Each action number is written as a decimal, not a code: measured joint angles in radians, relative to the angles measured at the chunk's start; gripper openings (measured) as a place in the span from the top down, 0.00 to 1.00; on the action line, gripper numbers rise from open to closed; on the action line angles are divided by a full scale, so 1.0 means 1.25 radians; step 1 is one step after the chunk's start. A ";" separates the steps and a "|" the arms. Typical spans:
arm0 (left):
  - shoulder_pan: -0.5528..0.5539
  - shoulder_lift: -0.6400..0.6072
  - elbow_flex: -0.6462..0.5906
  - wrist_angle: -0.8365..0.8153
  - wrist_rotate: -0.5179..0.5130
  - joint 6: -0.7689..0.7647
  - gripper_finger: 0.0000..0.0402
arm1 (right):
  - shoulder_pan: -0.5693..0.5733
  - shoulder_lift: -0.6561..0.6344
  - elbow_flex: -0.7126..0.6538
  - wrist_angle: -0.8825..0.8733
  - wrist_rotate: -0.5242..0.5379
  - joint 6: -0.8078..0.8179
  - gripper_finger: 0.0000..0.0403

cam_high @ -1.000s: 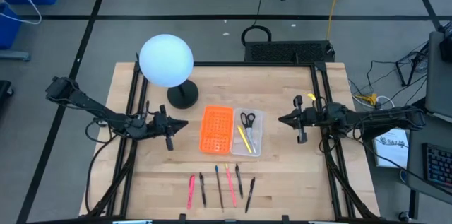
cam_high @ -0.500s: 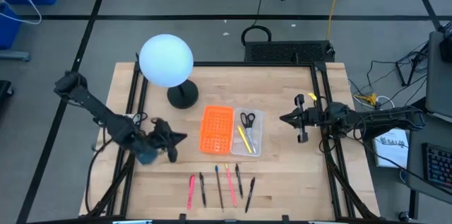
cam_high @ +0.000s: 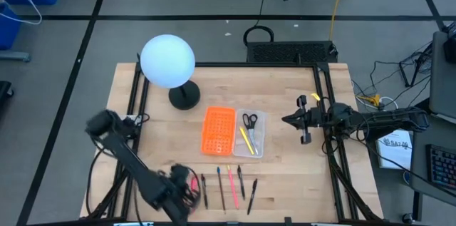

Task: Pick & place school supplies into a supply box
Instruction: Put the pink pen into the orange supply box

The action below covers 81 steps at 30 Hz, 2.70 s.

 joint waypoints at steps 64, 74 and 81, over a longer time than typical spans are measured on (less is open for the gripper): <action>0.036 0.093 -0.110 0.224 0.065 0.015 0.91 | 0.000 0.001 0.000 0.051 0.003 -0.026 1.00; 0.052 -0.051 -0.111 0.204 -0.163 0.010 0.94 | 0.001 0.001 0.000 0.048 0.003 -0.024 1.00; 0.235 -0.120 -0.109 0.389 -0.103 0.305 0.94 | 0.001 0.008 0.000 0.038 0.001 -0.023 1.00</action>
